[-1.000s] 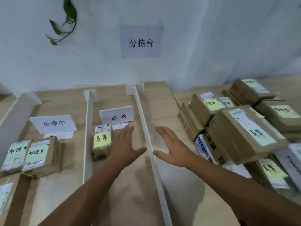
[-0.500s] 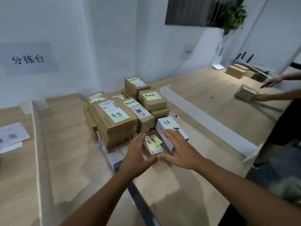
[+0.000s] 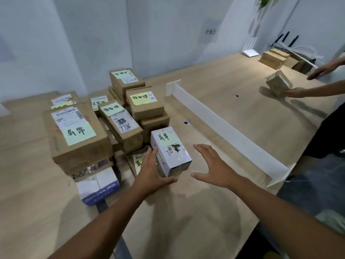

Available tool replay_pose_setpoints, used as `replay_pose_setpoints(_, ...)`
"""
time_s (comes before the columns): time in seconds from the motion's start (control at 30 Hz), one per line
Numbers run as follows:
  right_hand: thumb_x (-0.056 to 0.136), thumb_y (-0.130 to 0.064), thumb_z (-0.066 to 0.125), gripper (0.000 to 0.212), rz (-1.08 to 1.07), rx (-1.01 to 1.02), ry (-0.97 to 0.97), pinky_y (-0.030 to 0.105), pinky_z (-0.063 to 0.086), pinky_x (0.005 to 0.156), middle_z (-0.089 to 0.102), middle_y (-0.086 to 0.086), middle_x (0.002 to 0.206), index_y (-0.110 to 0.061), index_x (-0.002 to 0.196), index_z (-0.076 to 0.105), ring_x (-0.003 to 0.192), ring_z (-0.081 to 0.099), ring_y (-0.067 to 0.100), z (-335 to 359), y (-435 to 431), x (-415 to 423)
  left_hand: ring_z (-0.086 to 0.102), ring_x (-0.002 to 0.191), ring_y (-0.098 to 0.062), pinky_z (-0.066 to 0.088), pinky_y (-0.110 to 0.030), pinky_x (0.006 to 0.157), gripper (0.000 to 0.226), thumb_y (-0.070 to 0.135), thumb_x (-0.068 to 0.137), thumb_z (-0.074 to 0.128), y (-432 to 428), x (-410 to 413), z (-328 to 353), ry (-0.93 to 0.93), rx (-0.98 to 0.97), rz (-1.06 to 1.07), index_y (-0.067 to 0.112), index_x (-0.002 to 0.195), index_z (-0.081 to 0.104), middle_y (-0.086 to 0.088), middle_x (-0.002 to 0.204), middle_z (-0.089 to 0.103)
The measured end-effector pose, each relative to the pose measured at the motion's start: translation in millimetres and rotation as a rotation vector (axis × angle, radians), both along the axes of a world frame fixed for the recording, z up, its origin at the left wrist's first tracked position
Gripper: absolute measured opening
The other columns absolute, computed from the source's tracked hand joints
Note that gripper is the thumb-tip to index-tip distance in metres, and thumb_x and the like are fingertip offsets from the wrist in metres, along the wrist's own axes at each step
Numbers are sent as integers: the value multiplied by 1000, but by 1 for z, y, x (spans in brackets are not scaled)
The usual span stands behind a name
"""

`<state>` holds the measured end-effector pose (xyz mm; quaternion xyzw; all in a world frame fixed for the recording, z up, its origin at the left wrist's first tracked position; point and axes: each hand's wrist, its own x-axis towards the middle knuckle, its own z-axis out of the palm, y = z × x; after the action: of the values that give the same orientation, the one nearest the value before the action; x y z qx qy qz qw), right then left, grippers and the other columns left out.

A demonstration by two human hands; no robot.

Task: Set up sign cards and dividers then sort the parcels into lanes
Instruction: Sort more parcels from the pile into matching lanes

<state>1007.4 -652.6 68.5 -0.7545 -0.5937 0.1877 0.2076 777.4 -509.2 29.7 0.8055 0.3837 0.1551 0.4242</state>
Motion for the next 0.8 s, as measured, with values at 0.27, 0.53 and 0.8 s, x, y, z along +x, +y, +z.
replay_pose_setpoints(0.27,72,-62,79,122,115,-228,188,23,28,114,15,-22,162,-44,158,-5,144,21,-4,-70,78,44,11,156,-9,20,-37,126,147,38,63,98,26,47,-49,-39,-157,-12,25,163,-10,7,171,7)
replay_pose_setpoints(0.53,70,-55,85,121,85,-70,314,24,36,110,31,-13,160,-34,161,8,137,37,-3,-89,78,50,34,147,-1,36,-42,120,137,18,70,90,14,67,-42,-78,-204,43,33,162,-10,10,163,33)
replay_pose_setpoints(0.8,67,-45,94,122,345,81,276,23,45,105,34,-15,152,-24,160,17,133,42,0,-31,39,24,44,139,-4,52,-46,106,139,14,72,91,-65,18,14,-122,-148,186,48,158,-13,18,157,36)
